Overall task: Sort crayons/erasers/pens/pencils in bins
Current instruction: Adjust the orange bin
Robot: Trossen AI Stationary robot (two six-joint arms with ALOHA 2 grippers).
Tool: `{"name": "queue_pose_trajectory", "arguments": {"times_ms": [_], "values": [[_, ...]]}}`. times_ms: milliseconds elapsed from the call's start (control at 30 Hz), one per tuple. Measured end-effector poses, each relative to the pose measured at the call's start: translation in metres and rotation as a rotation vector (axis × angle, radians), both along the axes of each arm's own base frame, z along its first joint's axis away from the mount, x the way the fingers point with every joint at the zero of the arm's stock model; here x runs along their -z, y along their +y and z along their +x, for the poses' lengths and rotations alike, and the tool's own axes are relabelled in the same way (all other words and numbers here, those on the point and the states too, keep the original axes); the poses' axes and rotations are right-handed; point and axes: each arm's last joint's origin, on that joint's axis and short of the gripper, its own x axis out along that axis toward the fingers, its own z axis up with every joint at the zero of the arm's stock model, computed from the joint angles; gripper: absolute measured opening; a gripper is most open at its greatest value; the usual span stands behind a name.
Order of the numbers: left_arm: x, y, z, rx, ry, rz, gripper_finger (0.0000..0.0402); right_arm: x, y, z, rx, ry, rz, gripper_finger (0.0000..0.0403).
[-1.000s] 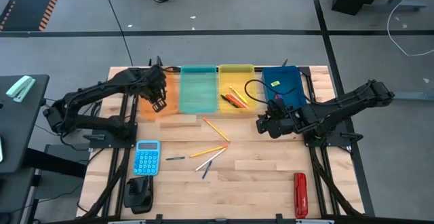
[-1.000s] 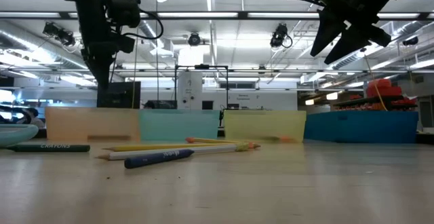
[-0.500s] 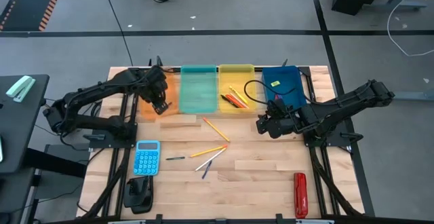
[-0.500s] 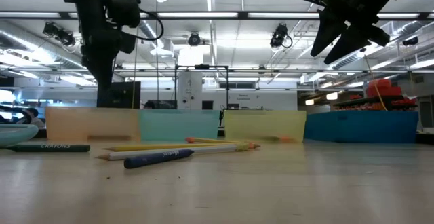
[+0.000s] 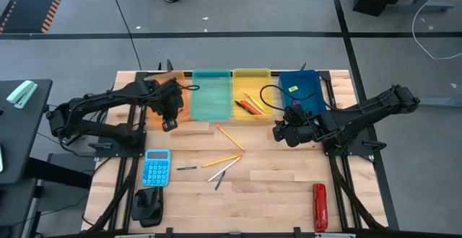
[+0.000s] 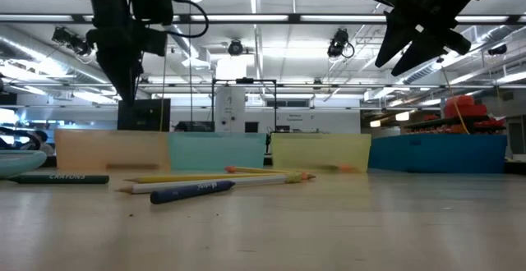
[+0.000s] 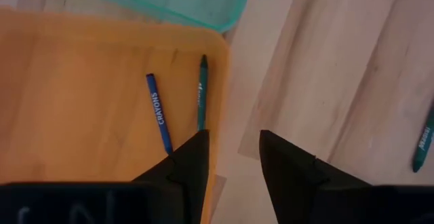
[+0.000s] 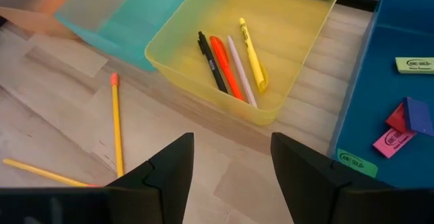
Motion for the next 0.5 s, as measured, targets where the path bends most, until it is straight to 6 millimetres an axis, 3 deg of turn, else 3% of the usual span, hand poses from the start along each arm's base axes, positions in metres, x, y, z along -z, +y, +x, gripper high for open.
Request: {"name": "queue_pose_trajectory", "arguments": {"times_ms": [200,500], "values": [[0.015,-0.005,-0.001,0.100,0.035,0.011,0.0152,0.000,-0.001,0.000,0.012,-0.006,-0.023,0.0205],[0.044,-0.009,-0.014,0.049,0.148,0.006,0.0162,0.000,-0.001,0.000,0.016,-0.010,-0.020,0.0205]]}}
